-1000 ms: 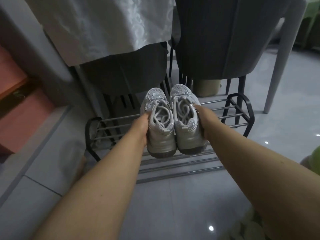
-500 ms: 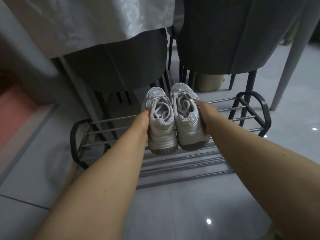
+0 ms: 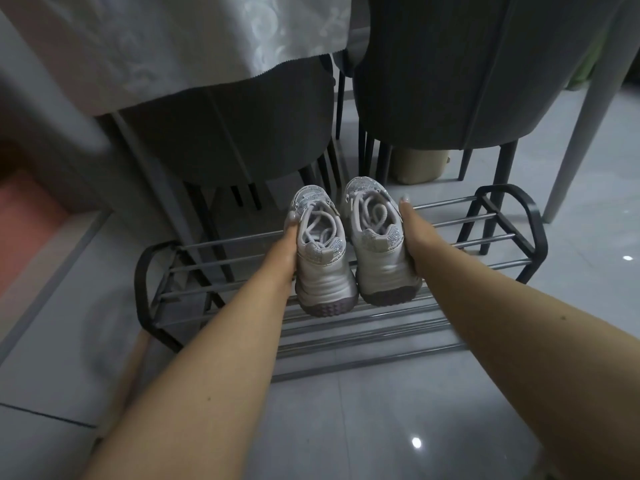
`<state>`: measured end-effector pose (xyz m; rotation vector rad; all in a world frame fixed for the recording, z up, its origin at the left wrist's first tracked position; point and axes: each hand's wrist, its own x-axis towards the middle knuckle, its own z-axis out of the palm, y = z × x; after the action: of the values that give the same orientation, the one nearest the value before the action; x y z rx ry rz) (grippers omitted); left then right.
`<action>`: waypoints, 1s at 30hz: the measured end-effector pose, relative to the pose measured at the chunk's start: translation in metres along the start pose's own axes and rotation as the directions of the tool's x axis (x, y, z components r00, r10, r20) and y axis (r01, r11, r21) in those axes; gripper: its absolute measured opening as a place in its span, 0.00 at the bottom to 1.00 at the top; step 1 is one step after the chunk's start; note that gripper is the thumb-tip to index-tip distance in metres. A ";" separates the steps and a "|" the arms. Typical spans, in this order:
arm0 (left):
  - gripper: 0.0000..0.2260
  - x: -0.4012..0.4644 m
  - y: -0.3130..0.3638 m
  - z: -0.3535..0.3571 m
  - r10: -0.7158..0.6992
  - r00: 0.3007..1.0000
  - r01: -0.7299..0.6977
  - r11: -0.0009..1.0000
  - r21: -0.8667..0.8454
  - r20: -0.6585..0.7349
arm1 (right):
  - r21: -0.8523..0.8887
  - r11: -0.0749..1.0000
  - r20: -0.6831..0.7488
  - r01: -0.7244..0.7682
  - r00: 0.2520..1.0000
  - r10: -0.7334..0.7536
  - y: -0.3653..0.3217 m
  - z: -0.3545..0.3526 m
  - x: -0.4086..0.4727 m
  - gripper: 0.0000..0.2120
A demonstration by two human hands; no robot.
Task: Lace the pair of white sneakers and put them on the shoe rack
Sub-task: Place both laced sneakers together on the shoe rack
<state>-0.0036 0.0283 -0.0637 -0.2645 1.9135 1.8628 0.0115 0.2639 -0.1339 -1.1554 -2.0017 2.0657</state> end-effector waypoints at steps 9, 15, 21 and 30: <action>0.39 0.006 -0.004 -0.005 0.111 0.980 -0.101 0.993 0.066 -0.166 | 0.196 0.980 0.134 0.012 0.990 -0.038 -0.032 0.007 -0.075 0.29; 0.42 0.008 -0.003 -0.007 0.105 0.988 -0.087 0.985 0.150 -0.117 | 0.180 0.984 0.112 0.020 0.993 -0.041 -0.035 0.012 -0.076 0.29; 0.44 0.002 -0.001 -0.008 0.101 0.990 -0.084 0.984 0.156 -0.102 | 0.058 0.997 -0.023 0.049 0.999 -0.048 -0.037 0.007 -0.079 0.32; 0.32 -0.010 0.007 -0.005 0.279 0.948 -0.213 0.914 0.344 -0.155 | -0.141 0.986 -0.129 0.092 0.986 -0.111 -0.052 0.000 -0.095 0.31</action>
<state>0.0014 0.0222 -0.0527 -0.1098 2.4559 1.6830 0.0560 0.2244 -0.0436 -1.1540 -2.1144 1.7784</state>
